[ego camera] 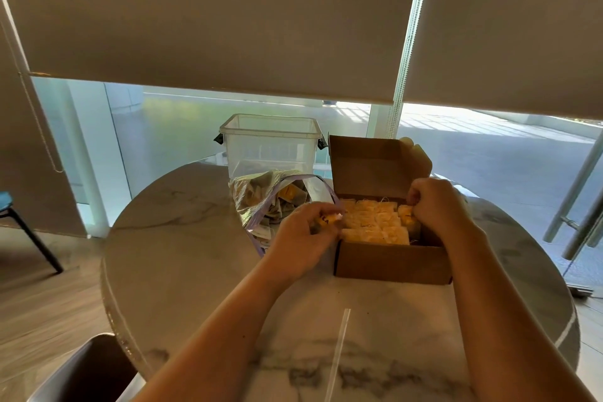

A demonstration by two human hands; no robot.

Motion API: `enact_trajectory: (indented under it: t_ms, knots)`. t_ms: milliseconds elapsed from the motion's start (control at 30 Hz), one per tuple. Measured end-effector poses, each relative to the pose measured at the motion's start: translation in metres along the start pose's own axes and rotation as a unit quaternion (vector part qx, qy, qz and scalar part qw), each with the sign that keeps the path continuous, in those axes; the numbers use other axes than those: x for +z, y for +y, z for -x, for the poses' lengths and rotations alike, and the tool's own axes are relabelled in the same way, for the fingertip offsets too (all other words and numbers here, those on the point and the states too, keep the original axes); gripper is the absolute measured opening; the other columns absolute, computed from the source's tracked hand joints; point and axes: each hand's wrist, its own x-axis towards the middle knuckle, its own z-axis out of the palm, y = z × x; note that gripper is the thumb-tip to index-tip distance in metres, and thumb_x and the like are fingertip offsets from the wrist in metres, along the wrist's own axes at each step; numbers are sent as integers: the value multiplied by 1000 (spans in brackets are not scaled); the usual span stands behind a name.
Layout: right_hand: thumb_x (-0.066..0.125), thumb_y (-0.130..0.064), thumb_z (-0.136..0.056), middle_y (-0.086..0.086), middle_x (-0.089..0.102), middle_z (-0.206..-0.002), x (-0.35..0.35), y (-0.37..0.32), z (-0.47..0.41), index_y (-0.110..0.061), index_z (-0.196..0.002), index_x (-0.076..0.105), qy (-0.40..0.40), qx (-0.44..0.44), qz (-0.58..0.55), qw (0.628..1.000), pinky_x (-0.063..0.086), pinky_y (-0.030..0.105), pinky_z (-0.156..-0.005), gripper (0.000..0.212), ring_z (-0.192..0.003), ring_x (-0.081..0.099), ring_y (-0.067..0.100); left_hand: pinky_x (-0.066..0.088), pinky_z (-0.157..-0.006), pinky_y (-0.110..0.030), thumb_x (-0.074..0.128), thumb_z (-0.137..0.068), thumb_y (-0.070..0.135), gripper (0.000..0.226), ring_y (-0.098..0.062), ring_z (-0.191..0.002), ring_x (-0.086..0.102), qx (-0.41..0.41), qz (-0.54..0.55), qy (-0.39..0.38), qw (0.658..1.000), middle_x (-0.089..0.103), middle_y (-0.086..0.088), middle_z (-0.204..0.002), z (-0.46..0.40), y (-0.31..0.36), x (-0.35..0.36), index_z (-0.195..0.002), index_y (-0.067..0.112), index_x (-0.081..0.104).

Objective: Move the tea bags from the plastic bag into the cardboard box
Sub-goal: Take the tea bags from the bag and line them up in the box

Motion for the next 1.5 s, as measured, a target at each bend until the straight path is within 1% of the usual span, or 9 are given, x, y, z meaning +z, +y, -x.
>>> enact_trajectory:
  t_ms: [133, 333, 467, 567, 733, 867, 1000, 1367, 1500]
  knots:
    - [64, -13, -86, -1, 63, -89, -15, -37, 18, -12, -92, 69, -18, -87, -197, 976, 44, 20, -73, 8, -81, 56, 10, 47, -56, -16, 39, -98, 5, 42, -5, -65, 56, 4, 118, 25, 993, 53, -7, -89, -2, 3, -1, -134, 23, 27]
    - [66, -33, -82, -9, 64, -77, -22, -82, 45, -22, -87, 69, -176, -94, -358, 912, 47, 11, -65, 12, -71, 60, 7, 48, -60, -12, 41, -97, 4, 30, -8, -69, 55, 54, 154, 34, 986, 54, -1, -76, 3, 17, -3, -83, 30, 41]
    - [71, -18, -79, -7, 65, -79, -20, -79, 46, -26, -82, 65, -185, -90, -406, 891, 51, 12, -63, 11, -72, 61, 10, 53, -62, -16, 50, -94, 8, 24, -8, -73, 62, 56, 142, 40, 988, 60, -6, -84, 3, 14, -3, -100, 30, 43]
    - [69, -8, -81, -2, 66, -80, -24, -73, 46, -21, -83, 66, -179, -71, -423, 885, 52, 12, -61, 13, -69, 63, 10, 51, -65, -12, 59, -90, 13, 45, -6, -77, 64, 39, 103, 36, 993, 63, -8, -91, 1, 9, -2, -123, 30, 34]
    - [63, 4, -82, 9, 68, -84, -36, -56, 39, -13, -84, 61, -134, -18, -495, 859, 52, 14, -55, 18, -61, 69, 8, 43, -72, -4, 64, -87, 18, 40, 14, -86, 57, 38, 40, 7, 998, 66, 14, -89, 1, 5, 0, -116, 34, 43]
    - [55, 3, -89, 3, 61, -79, -40, -34, 29, -10, -91, 54, -43, 20, -400, 915, 48, 7, -48, 14, -53, 62, 2, 39, -73, 1, 69, -83, 19, 34, 16, -87, 55, 45, 18, -3, 999, 65, 18, -88, 1, 4, 2, -107, 34, 51]
    - [55, 4, -87, 5, 55, -87, -35, -5, 23, -11, -93, 54, 30, 26, -189, 981, 31, 13, -53, 16, -72, 47, 13, 38, -74, 2, 73, -79, 19, 32, 12, -87, 56, 59, -3, -9, 998, 65, 16, -90, 3, 2, 2, -100, 35, 56]
    - [51, -4, -90, 12, 60, -91, -17, -9, 12, -12, -88, 55, -132, -5, 8, 991, 45, 28, -70, 9, -79, 54, 21, 42, -71, -3, 73, -78, 16, 30, 5, -86, 59, 65, -5, -14, 998, 66, 13, -91, 2, 0, 3, -94, 36, 57]
    - [49, -11, -93, 10, 57, -88, -11, -16, 12, -15, -86, 52, -178, 14, 57, 982, 42, 24, -68, 8, -77, 53, 18, 45, -75, -6, 72, -79, 18, 28, 5, -87, 59, 65, -7, -18, 998, 66, 13, -92, 1, -2, 3, -96, 35, 58]
